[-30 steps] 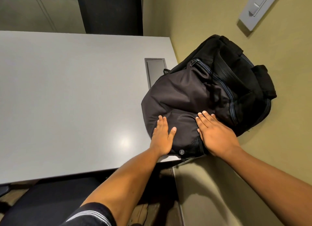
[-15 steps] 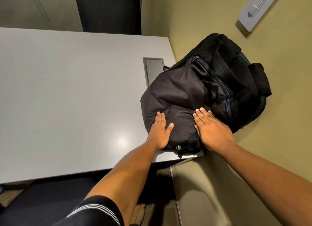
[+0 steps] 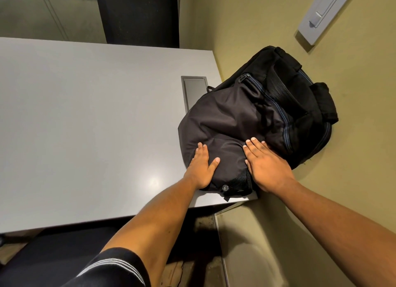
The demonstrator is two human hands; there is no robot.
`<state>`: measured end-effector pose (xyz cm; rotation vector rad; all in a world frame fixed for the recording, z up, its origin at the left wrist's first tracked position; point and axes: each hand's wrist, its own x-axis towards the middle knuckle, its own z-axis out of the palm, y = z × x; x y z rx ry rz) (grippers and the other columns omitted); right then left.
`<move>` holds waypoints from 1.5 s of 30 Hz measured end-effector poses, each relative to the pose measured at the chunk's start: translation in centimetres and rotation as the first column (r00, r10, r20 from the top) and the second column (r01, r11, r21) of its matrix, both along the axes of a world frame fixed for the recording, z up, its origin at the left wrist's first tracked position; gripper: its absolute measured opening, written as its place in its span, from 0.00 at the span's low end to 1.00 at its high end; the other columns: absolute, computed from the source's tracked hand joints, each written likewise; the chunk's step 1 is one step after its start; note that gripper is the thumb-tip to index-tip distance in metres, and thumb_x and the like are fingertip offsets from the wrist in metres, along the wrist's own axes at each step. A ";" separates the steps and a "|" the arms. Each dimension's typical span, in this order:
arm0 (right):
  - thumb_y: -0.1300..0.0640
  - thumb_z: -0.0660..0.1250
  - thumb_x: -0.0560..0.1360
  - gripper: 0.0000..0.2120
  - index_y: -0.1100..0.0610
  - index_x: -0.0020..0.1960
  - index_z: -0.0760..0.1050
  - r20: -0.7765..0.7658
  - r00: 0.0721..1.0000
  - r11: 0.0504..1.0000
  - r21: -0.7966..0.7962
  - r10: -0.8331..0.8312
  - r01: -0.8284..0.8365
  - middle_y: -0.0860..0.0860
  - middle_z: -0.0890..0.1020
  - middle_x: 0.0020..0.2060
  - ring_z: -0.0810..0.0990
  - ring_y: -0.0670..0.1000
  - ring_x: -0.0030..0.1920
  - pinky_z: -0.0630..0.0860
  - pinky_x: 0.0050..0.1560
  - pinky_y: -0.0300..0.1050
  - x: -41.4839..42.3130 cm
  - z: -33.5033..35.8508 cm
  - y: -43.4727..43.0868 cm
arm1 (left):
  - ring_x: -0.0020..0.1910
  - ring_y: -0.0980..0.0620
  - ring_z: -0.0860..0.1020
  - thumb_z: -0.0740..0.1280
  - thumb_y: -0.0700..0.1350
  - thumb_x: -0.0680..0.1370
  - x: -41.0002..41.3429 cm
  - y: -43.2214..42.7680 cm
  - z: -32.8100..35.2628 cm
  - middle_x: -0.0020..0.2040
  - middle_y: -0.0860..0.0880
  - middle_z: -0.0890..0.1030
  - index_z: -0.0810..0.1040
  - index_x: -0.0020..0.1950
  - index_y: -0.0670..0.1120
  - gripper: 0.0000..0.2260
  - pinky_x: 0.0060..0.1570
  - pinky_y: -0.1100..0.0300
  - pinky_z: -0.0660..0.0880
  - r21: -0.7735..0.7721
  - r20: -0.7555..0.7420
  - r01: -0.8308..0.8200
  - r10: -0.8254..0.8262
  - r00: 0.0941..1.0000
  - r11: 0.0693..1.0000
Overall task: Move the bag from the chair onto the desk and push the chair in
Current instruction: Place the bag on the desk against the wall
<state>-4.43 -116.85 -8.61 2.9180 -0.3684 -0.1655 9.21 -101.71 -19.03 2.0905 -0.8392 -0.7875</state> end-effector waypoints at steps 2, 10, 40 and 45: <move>0.51 0.49 0.82 0.24 0.60 0.75 0.60 -0.002 1.000 1.000 0.010 0.001 -0.001 0.56 0.63 0.76 0.54 0.54 0.78 0.45 0.76 0.48 -0.1 0.2 0.0 | 0.76 0.51 0.41 0.52 0.61 0.81 0.1 0.4 0.3 0.78 0.49 0.38 0.40 0.77 0.46 0.34 0.73 0.53 0.45 0.007 -0.019 0.013 -0.013 1.000 1.000; 0.50 0.54 0.80 0.25 0.58 0.74 0.63 0.052 0.999 0.999 0.051 -0.002 0.000 0.55 0.66 0.74 0.57 0.55 0.77 0.54 0.76 0.51 -0.8 1.1 1.6 | 0.77 0.50 0.44 0.52 0.60 0.81 -0.3 2.3 2.7 0.79 0.47 0.41 0.43 0.78 0.45 0.33 0.73 0.53 0.48 0.088 0.129 0.092 -0.103 0.986 0.992; 0.44 0.52 0.78 0.28 0.57 0.74 0.64 0.311 0.930 0.960 0.253 -0.199 0.120 0.53 0.67 0.74 0.59 0.51 0.76 0.56 0.76 0.52 -13.6 -1.3 10.8 | 0.77 0.51 0.46 0.49 0.63 0.80 -12.3 10.1 6.3 0.79 0.49 0.46 0.47 0.78 0.46 0.32 0.72 0.56 0.51 0.160 0.387 -0.053 -0.013 0.922 0.986; 0.45 0.53 0.78 0.28 0.58 0.73 0.66 0.332 0.925 0.958 0.271 -0.184 0.093 0.54 0.69 0.73 0.61 0.52 0.76 0.56 0.76 0.50 -15.8 -1.5 12.2 | 0.77 0.50 0.45 0.49 0.62 0.81 -15.6 11.5 7.0 0.79 0.47 0.46 0.47 0.78 0.45 0.32 0.70 0.60 0.45 0.095 0.316 -0.141 0.104 0.943 0.985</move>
